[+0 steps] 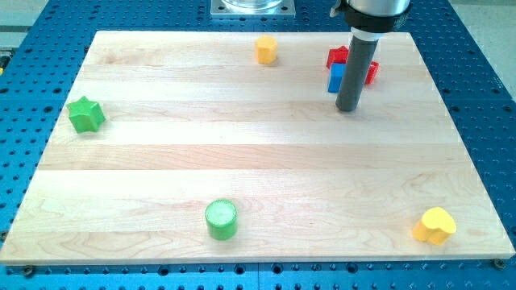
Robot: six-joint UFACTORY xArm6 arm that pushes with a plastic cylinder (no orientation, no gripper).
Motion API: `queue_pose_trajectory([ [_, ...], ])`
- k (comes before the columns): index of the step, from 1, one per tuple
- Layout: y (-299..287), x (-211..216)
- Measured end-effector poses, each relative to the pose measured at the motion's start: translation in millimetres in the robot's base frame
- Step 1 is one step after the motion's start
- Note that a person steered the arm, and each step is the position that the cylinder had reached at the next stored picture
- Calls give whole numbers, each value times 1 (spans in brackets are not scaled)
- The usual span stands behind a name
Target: Push the yellow hexagon into the green star
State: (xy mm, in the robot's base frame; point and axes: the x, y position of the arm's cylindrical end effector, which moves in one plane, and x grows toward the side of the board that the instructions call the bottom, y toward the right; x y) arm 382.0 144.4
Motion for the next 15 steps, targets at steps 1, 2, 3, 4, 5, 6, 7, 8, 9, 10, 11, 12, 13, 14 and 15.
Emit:
queue_pose_trajectory([
  [1, 0, 2],
  [2, 0, 4],
  [3, 3, 20],
  [4, 13, 31],
  [5, -31, 39],
  [6, -68, 49],
  [7, -48, 52],
  [8, -111, 28],
  [9, -123, 29],
  [10, -138, -52],
  [11, -99, -110],
  [12, -97, -144],
  [13, -202, -141],
  [14, -228, -160],
  [15, -276, -152],
])
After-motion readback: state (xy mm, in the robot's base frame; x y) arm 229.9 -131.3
